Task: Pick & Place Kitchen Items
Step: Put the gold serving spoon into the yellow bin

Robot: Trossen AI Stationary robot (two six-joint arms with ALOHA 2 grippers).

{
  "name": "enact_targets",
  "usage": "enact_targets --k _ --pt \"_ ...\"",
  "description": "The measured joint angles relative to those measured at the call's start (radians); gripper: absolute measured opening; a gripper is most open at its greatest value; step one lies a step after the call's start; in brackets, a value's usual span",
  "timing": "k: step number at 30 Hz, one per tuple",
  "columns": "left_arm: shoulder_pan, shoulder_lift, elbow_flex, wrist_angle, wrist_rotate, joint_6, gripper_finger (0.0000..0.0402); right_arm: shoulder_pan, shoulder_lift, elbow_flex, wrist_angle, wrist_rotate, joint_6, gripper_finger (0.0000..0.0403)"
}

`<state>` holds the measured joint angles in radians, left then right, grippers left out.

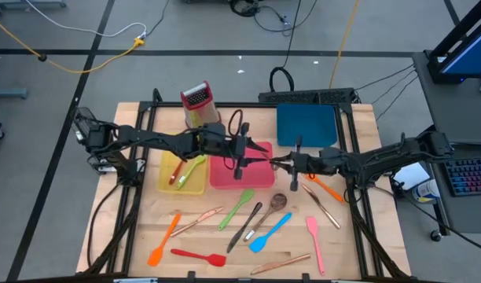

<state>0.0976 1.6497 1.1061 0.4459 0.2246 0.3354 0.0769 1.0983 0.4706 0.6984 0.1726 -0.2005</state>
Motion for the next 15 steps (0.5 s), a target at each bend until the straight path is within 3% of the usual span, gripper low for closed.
enact_targets --k 15 --pt "-0.02 0.0 0.0 0.066 0.03 0.008 0.0129 -0.025 0.0 0.0 -0.006 0.005 0.0 0.0005"
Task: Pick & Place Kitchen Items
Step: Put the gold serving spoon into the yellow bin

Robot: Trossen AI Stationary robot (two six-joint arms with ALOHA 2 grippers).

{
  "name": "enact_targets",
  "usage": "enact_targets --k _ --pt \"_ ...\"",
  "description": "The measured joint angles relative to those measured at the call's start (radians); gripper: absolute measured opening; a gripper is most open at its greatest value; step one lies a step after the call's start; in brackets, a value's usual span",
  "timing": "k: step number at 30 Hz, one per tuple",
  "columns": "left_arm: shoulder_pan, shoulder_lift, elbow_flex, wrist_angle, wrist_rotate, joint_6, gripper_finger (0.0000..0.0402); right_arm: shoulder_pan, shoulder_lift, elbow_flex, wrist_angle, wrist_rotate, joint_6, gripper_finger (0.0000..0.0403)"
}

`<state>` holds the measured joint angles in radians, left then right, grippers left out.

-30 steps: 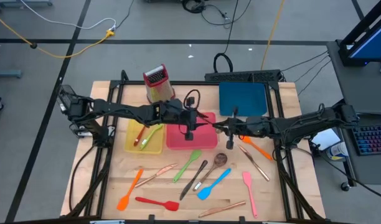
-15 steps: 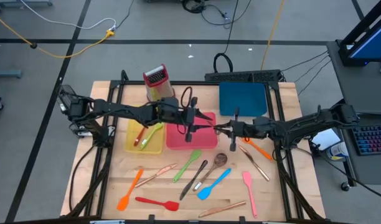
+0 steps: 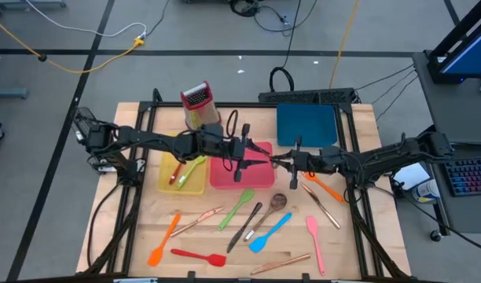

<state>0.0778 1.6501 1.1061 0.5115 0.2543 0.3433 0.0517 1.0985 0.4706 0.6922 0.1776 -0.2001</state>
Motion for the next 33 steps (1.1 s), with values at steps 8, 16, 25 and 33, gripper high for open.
enact_targets --k 8,16,25,33 --pt "-0.001 0.0 0.0 0.018 0.003 0.003 0.0105 0.0 0.0 0.0 0.0 0.0 -0.006 0.0007" --pt "0.002 0.0 0.0 0.029 0.002 -0.009 0.0019 0.001 0.0 0.0 0.0 0.0 -0.025 0.0009" --pt "0.001 0.0 0.001 -0.02 -0.075 -0.068 0.002 0.0 0.0 0.0 -0.007 0.007 -0.021 0.0033" --pt "0.002 0.001 0.0 -0.073 -0.195 -0.118 0.0022 0.001 -0.001 0.002 0.001 0.055 -0.025 0.009"
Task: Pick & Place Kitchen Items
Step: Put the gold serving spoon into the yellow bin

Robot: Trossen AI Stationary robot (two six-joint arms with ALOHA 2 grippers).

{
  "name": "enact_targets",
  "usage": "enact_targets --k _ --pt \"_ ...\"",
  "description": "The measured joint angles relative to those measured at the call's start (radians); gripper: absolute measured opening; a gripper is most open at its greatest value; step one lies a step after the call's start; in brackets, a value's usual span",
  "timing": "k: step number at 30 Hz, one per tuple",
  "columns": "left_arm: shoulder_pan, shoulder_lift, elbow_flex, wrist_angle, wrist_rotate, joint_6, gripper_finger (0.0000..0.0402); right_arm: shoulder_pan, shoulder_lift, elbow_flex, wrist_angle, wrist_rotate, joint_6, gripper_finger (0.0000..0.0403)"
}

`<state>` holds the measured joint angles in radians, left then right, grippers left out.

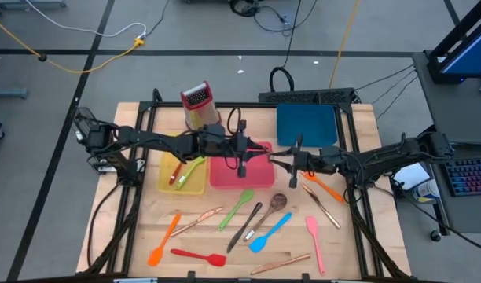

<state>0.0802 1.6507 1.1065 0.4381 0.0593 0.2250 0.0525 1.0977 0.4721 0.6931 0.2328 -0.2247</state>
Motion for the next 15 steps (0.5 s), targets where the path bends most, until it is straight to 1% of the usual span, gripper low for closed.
enact_targets --k 3,6,9,11,13,15 --pt "0.0 -0.008 0.0 -0.03 -0.043 -0.004 0.002 0.0 0.0 0.0 -0.003 0.09 -0.002 0.0105" --pt "-0.004 -0.021 0.0 -0.077 -0.103 -0.015 0.0019 -0.001 0.0 0.0 -0.028 0.128 -0.004 0.0114" --pt "-0.012 -0.028 0.0 -0.121 -0.187 -0.025 0.0019 0.0 0.0 0.0 -0.038 0.132 -0.008 0.012" --pt "-0.019 -0.045 0.0 -0.179 -0.256 -0.026 0.0021 0.0 0.001 0.0 -0.05 0.132 -0.023 0.012" --pt "-0.027 -0.055 -0.001 -0.198 -0.305 -0.025 0.0025 0.0 0.001 0.0 -0.047 0.133 -0.038 0.012" --pt "-0.039 -0.087 -0.001 -0.264 -0.344 -0.028 0.0025 0.0 0.001 0.0 -0.047 0.133 -0.049 0.0119"
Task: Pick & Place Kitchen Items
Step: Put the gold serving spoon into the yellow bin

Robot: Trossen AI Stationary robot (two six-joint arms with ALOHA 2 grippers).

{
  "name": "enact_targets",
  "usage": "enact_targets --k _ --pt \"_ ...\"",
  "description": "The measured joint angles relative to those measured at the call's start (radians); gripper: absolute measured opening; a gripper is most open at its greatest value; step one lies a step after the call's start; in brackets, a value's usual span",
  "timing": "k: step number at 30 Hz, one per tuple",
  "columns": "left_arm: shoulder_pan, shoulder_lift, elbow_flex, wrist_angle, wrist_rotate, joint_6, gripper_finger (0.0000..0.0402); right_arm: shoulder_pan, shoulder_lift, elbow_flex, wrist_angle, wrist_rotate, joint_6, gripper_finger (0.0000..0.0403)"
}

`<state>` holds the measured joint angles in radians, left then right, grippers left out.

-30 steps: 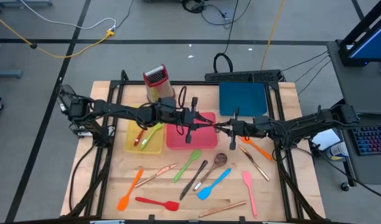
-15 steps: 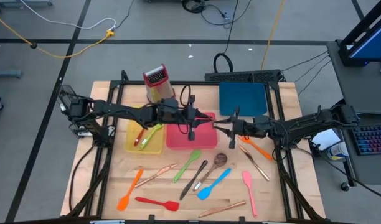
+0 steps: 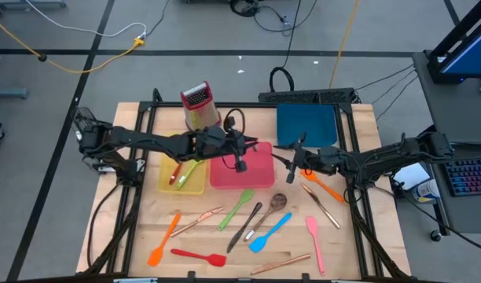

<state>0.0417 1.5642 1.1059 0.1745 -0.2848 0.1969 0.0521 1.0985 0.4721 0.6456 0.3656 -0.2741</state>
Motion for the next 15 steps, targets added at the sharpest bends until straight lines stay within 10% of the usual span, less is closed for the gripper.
enact_targets --k 15 --pt "-0.12 -0.227 0.004 -0.442 -0.357 -0.218 0.0024 0.0 -0.001 0.0 -0.03 0.0 -0.001 0.0119"
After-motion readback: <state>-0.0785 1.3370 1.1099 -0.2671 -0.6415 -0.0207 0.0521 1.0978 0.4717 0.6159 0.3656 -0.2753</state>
